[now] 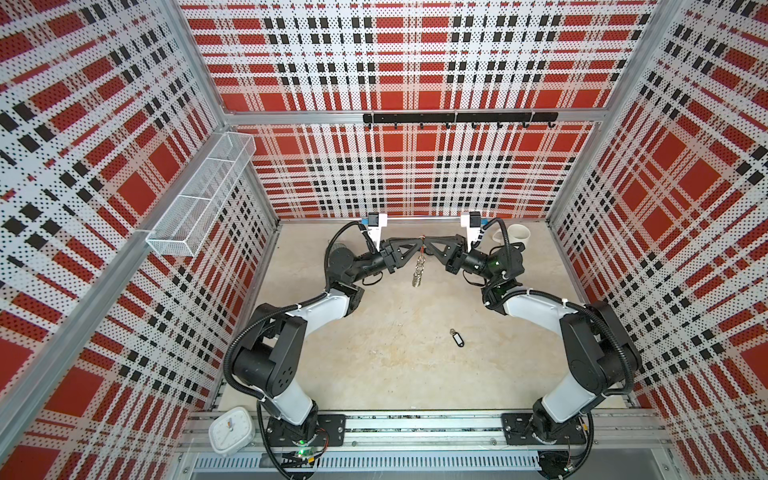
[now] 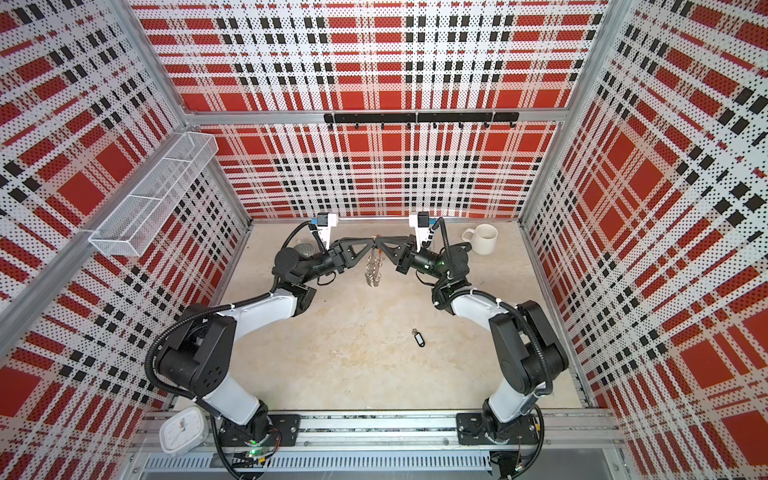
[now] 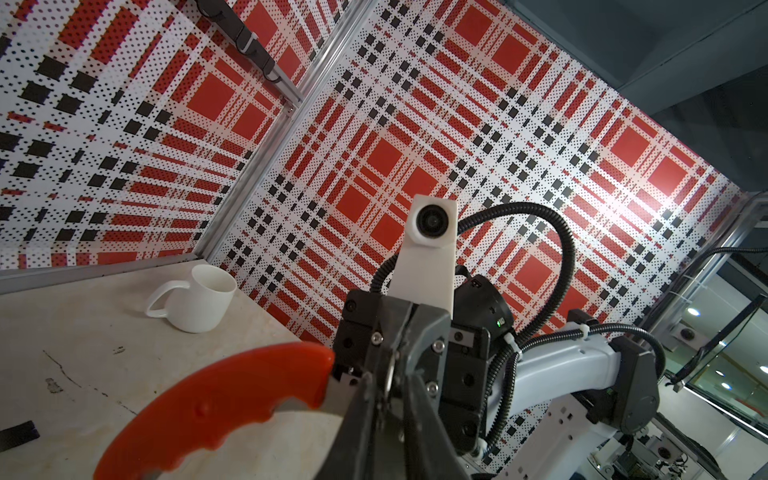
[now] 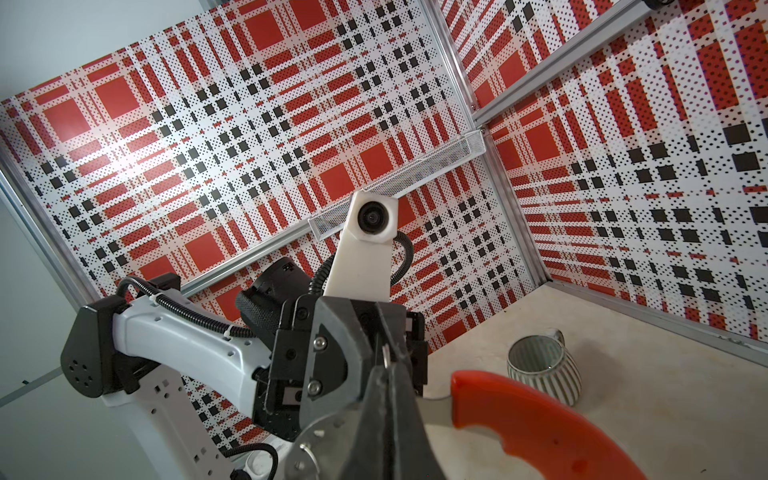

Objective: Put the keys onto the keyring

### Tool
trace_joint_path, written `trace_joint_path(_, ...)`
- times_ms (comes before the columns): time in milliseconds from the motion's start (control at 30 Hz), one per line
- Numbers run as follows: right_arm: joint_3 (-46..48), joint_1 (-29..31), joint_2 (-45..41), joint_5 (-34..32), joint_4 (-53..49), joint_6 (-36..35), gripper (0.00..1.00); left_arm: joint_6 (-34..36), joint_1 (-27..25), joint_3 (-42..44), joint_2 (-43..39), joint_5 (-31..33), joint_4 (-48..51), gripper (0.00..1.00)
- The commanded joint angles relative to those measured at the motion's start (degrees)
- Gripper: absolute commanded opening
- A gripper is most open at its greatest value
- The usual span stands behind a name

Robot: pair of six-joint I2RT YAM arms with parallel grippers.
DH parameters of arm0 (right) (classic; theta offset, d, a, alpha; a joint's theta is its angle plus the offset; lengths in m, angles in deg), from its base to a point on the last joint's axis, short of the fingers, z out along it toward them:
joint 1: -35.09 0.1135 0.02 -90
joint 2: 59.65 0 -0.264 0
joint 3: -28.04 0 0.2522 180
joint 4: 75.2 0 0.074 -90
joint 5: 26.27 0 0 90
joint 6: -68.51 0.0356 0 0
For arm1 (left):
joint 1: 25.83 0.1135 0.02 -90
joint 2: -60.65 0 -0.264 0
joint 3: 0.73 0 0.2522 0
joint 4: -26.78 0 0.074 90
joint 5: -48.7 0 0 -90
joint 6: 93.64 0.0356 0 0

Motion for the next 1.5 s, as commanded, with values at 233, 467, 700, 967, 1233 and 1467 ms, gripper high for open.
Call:
trace_joint_path(233,-1.1,0.6,-0.1,-0.5,2.0,0.4,0.0,1.3,-0.8,0.3,-0.4,0.4,-2.0,0.0)
trace_joint_path(467,1.1,-1.0,-4.9,-7.0,-14.2,-7.9,0.64,10.9,-0.3,4.3,-6.0,14.2,10.9,0.0)
trace_joint_path(700,2.1,-2.5,-17.2,-49.5,-61.3,-30.3,0.88,16.1,-0.8,6.9,-9.6,27.8,22.2,0.0)
trace_joint_path(967,7.8,-7.4,-19.4,-64.0,-73.8,-18.2,1.0,23.5,-3.8,5.5,-11.1,28.4,26.5,0.0)
trace_joint_path(1233,16.1,-9.1,-24.5,-48.9,-70.7,-17.1,0.78,22.7,-11.7,3.3,-14.2,54.2,39.1,0.0)
trace_joint_path(1467,17.7,-0.5,-20.6,-42.9,-71.3,-21.2,0.56,21.1,-13.1,2.3,-14.7,57.8,44.5,0.02)
